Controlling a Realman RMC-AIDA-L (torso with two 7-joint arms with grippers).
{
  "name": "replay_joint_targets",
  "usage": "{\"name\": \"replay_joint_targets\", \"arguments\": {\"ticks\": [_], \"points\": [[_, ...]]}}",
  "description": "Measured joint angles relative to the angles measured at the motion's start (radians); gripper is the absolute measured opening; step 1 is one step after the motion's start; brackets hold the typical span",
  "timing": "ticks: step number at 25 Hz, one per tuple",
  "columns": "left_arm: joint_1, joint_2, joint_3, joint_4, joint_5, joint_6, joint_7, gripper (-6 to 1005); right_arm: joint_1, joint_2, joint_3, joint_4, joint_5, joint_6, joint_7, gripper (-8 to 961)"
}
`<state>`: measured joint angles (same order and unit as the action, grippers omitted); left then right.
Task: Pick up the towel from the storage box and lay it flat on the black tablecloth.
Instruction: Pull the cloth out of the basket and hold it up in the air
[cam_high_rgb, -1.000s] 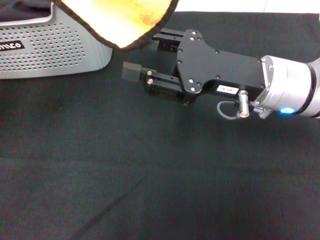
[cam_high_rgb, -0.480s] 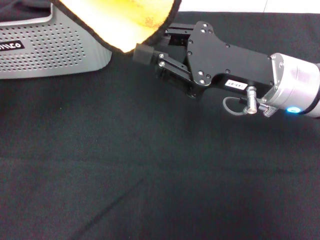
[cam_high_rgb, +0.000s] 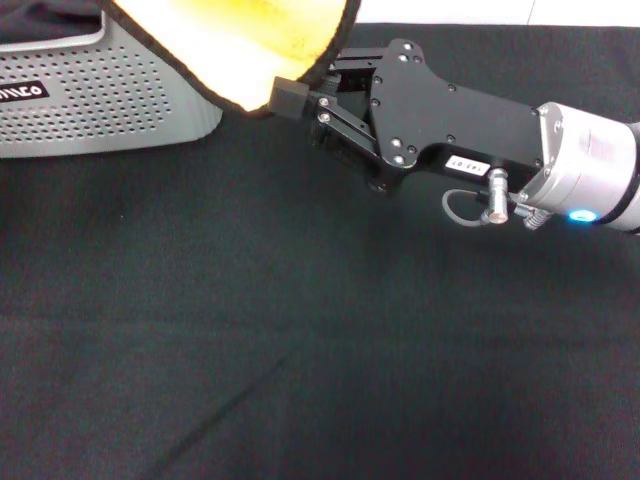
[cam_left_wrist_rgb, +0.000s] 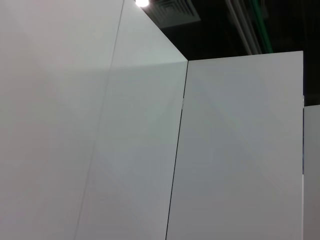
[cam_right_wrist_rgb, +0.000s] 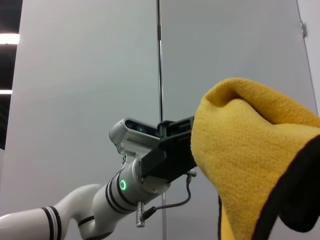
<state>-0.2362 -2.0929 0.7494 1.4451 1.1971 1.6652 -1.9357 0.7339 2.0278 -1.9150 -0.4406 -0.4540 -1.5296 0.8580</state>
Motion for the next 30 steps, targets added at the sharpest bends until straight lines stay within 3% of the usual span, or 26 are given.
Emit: {"name": "replay_joint_targets", "arguments": {"ticks": [30], "points": [[-0.025, -0.003, 0.041, -0.047, -0.008, -0.001, 0.016, 79, 0.022, 0.000, -0.086, -0.013, 0.040, 0.045, -0.013, 111]]}}
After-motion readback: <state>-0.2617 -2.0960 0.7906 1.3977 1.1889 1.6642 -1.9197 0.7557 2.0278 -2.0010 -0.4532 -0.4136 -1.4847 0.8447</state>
